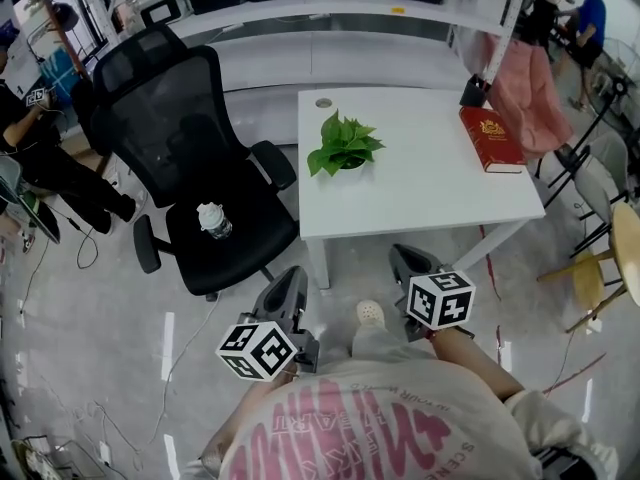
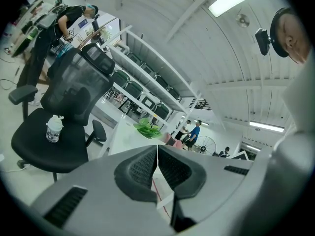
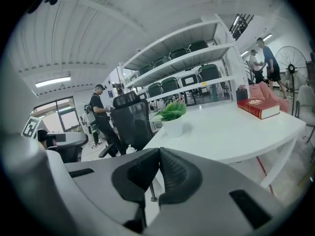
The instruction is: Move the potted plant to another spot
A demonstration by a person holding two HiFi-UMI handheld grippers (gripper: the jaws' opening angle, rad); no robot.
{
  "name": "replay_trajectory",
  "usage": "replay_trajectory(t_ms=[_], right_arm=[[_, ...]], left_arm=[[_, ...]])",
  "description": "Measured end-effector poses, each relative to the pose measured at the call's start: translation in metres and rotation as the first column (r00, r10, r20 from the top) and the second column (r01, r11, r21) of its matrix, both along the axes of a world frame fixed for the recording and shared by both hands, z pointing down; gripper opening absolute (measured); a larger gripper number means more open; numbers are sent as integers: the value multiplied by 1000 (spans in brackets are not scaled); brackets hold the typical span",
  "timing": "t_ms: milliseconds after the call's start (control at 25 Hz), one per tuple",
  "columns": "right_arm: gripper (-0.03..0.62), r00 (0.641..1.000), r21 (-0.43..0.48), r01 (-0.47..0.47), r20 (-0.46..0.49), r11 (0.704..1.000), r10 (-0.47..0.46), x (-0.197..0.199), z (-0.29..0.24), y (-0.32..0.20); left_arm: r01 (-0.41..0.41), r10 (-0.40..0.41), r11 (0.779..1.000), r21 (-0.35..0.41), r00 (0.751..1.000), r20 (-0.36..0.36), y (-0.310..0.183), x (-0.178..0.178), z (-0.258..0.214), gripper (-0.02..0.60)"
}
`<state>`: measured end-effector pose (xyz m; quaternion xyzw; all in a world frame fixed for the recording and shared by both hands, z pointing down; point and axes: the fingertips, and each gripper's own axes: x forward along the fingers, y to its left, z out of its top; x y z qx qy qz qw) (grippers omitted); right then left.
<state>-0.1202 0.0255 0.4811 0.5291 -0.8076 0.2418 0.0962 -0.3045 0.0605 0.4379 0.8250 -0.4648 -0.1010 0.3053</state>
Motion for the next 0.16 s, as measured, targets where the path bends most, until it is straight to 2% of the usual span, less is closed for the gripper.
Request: replay_trajectory(t_ms=[160], right_arm=[[12, 1000, -6, 11, -7, 1000, -11, 3, 2, 2]], left_arm=[[-1, 1, 1000, -3, 1000, 1, 1, 4, 1, 25]])
